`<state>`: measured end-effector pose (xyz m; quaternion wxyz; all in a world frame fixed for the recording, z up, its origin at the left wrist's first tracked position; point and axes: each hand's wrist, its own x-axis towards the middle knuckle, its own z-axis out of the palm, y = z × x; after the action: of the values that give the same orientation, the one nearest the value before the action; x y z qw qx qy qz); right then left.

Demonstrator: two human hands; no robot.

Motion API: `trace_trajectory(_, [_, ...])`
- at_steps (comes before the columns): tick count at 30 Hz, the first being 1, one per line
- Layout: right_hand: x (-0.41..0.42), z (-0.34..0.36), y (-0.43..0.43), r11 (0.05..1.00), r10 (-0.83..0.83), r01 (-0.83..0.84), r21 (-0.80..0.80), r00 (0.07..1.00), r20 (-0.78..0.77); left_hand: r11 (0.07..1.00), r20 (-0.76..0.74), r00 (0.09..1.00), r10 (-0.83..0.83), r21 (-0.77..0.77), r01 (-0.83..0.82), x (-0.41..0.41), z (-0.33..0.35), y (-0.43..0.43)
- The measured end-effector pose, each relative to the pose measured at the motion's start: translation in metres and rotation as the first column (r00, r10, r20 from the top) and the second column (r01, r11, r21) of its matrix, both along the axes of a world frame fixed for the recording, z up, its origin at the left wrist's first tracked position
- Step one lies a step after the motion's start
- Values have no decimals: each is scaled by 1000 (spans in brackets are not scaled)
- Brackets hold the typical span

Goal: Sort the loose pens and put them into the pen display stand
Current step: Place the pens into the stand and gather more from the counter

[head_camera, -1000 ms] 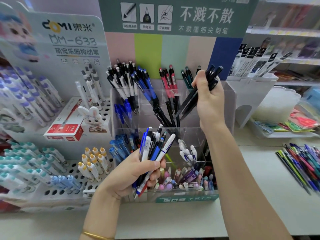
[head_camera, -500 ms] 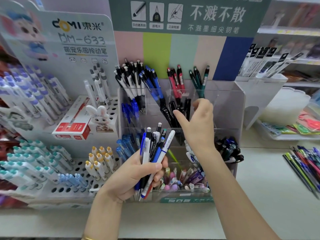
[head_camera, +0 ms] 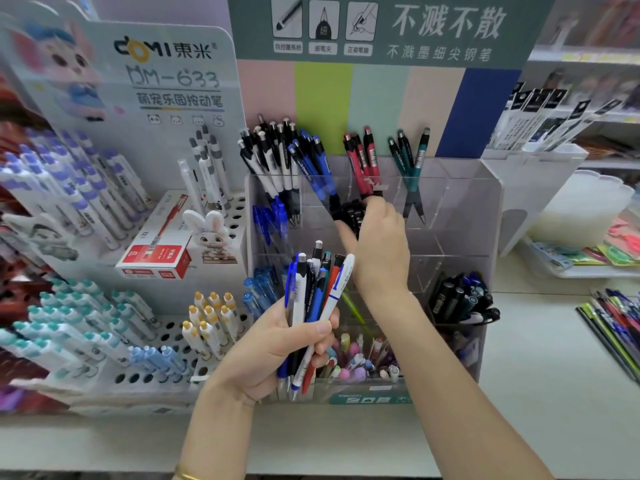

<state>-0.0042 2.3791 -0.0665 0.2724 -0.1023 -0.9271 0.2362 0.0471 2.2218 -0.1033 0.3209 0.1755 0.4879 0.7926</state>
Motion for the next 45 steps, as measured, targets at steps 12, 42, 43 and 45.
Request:
trace_trajectory(12, [60, 22, 24, 710, 345, -306, -634, 936, -66, 990, 4, 994, 110, -85, -109, -2, 5, 15])
trace_trajectory(42, [73, -53, 78, 948, 38, -7, 319, 995, -91, 1000, 26, 1000, -13, -12, 14, 4, -3, 55])
trace_trajectory(43, [74, -51, 78, 937, 41, -7, 350, 995, -90, 1000, 16, 1000, -15, 1, 15, 6, -1, 55])
trace_trajectory(45, [73, -51, 80, 916, 39, 7, 400, 994, -105, 999, -8, 999, -33, 3, 33, 9, 3, 56])
